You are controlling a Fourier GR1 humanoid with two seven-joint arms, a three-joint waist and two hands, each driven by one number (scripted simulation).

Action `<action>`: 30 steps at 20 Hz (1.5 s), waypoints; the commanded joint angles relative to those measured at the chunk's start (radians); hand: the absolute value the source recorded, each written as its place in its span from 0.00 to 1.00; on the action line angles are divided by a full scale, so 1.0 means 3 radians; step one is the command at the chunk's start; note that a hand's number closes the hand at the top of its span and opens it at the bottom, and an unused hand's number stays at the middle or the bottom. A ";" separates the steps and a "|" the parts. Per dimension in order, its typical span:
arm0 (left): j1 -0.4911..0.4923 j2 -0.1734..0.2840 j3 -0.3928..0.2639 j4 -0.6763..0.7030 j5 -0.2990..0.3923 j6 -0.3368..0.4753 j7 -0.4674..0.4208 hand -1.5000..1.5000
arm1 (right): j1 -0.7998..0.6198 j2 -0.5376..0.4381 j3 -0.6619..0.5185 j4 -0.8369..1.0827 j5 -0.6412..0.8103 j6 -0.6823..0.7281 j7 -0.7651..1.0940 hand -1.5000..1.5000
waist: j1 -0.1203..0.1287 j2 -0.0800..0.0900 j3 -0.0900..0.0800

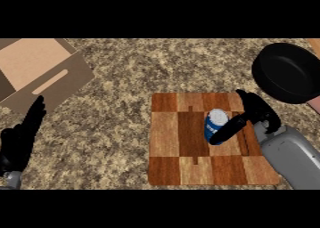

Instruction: Pick the can from the cutting board and place it in the pot

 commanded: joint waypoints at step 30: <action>-0.0060 -0.0136 0.0256 0.0140 -0.0138 -0.0224 -0.0026 0.50 | -0.0771 0.0644 -0.0080 0.0893 0.0548 0.0310 0.0440 1.00 | 0.0000 0.0027 0.0014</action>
